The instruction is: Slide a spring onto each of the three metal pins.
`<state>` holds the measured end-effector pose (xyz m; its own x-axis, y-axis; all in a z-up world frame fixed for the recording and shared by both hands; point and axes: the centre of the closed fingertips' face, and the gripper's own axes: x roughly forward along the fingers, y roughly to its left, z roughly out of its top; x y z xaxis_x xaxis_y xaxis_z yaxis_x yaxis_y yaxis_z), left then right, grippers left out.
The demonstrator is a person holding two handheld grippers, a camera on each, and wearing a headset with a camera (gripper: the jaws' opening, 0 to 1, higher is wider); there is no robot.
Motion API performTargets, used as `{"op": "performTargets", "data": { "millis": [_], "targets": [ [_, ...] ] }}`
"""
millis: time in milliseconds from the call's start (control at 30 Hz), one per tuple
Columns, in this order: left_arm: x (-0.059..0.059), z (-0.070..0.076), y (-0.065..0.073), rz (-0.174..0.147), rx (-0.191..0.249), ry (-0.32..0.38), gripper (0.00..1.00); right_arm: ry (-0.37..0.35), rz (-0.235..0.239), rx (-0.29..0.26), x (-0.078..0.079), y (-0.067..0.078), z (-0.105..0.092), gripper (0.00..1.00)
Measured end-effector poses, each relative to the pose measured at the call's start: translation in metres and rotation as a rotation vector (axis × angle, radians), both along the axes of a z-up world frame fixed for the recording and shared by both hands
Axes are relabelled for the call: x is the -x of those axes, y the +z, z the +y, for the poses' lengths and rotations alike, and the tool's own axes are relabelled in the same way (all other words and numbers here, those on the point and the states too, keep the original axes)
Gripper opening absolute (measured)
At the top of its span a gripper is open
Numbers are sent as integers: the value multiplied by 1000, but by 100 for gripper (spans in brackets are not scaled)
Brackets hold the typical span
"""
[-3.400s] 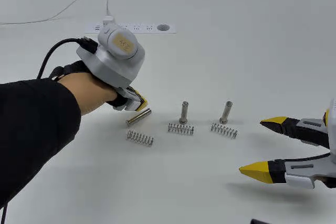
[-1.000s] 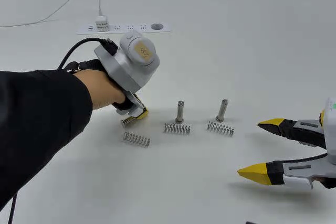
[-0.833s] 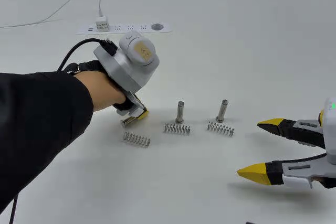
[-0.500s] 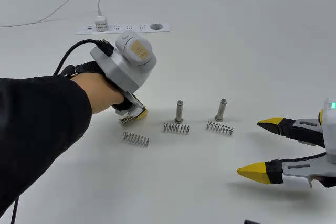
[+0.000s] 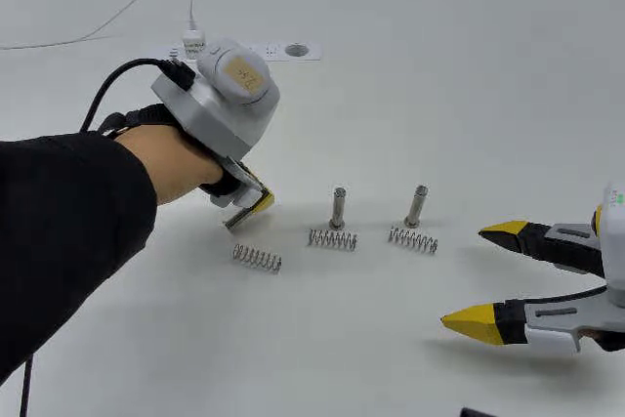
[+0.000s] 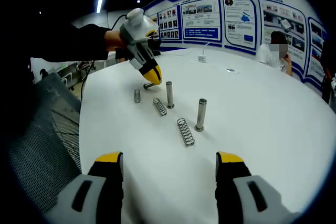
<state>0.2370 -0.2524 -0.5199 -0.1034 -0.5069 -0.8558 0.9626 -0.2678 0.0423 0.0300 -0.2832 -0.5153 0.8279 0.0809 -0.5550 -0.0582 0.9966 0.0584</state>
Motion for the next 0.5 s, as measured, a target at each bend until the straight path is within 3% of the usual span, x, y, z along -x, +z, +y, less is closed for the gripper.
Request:
{"op": "performTargets", "data": {
  "millis": [500],
  "targets": [
    [-6,13,16,28,43,34,7,15,0,7,-3,2,2,73]
  ]
}}
